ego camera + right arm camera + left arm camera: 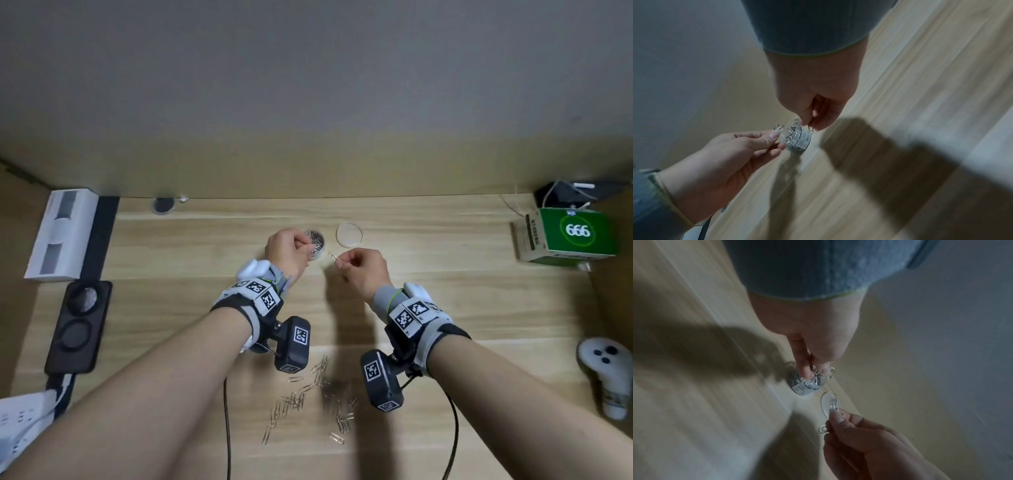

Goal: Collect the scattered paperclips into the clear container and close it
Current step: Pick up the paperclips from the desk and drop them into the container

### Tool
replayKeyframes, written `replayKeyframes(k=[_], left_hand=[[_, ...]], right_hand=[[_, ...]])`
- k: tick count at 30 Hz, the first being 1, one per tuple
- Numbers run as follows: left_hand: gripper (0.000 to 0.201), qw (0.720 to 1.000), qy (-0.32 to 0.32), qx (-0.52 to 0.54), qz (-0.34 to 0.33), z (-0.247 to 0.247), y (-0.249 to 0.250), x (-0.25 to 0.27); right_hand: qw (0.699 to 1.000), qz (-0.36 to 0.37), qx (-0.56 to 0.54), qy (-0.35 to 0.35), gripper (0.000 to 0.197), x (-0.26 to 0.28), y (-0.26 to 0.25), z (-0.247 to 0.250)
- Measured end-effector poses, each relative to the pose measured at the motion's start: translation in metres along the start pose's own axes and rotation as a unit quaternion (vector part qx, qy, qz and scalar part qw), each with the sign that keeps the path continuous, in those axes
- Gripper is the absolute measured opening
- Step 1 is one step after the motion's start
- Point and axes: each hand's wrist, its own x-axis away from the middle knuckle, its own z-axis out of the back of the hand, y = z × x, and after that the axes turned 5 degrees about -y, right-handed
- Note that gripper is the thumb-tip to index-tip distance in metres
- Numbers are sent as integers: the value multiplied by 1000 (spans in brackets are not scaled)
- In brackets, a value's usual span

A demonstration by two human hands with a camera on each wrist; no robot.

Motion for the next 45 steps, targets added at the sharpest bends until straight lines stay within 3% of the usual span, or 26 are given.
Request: replayKeyframes(k=[4,9,14,27,33,37,40,45], left_hand=[[15,1000,-5,-27,-16,0,-10,-16],[38,996,17,-69,-52,1,-9,-26],[18,993,1,-102,-63,4,1,-23],[35,993,-34,92,-66,12,-11,-23],[26,994,2,81,-76,20,-17,-18],[28,994,21,73,-78,28,-24,-14],[30,996,22,43,-77,29,-30,-8],[35,998,4,11,-60,28,-42,11]], right_hand=[[1000,5,-6,-5,14,-15,-7,-6],[1000,4,-10,-5,17,-24,-13,-7],[1000,4,-26,-6,19,-29,-22,-8],[999,19,-46,-6,18,-34,-40,-24],[998,18,-57,-2,11,-28,-51,-28],[997,23,-75,25,28,-24,-58,-27],[997,14,-69,37,18,-16,-58,-23],[996,-14,-63,54,20,-4,-29,-6]])
